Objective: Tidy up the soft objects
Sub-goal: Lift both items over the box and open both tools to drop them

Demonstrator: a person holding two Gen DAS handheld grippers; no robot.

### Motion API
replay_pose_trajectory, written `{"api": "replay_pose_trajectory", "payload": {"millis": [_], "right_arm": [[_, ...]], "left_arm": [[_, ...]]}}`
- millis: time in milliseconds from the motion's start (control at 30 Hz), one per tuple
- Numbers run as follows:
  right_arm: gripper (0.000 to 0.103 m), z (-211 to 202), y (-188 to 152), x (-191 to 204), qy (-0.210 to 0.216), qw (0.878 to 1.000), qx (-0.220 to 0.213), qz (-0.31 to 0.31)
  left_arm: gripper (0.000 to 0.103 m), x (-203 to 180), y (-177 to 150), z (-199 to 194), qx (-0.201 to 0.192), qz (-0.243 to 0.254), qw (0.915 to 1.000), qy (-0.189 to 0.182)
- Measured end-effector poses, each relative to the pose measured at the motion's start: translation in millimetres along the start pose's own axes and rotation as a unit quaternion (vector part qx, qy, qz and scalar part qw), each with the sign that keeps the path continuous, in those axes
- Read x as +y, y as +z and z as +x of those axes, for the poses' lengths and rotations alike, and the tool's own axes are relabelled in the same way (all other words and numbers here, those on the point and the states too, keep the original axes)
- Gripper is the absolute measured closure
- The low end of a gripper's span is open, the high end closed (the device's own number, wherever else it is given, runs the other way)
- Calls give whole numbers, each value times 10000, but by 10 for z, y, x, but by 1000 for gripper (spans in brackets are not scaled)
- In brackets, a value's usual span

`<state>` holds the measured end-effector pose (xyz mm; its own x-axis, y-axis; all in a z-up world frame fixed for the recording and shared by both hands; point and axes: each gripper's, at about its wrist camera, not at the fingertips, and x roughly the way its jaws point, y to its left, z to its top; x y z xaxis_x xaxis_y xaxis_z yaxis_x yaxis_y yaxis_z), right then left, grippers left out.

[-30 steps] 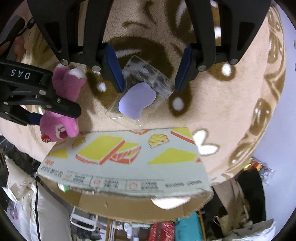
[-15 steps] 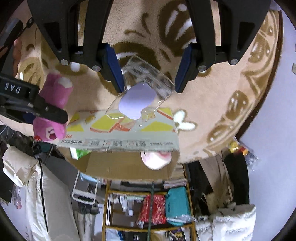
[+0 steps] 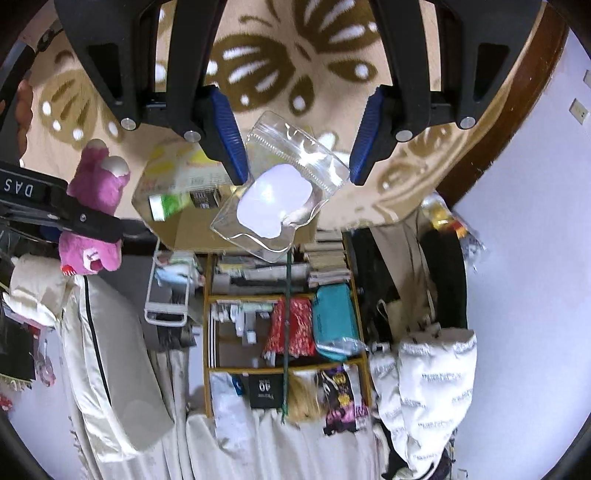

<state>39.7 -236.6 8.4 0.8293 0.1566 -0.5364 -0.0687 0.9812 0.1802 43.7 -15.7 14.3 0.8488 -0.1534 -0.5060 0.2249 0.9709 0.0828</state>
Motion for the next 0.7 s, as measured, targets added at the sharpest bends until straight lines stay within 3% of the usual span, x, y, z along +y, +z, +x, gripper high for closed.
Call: {"api": "replay_pose_trajectory", "payload": {"millis": [267,433,700], "right_arm": [[22,101,235,-6,59,9999,-149,-31],[22,246,380,-93,62,9996,-274,68],[21,462,533,-224,82,9990,-427,90]], "left_arm": [[47,-8,344,91,-289,79,9995,-25],[47,-62,544,226,-467,373,9982,79],[47,-59,677,524,-623,361,9973,125]]}}
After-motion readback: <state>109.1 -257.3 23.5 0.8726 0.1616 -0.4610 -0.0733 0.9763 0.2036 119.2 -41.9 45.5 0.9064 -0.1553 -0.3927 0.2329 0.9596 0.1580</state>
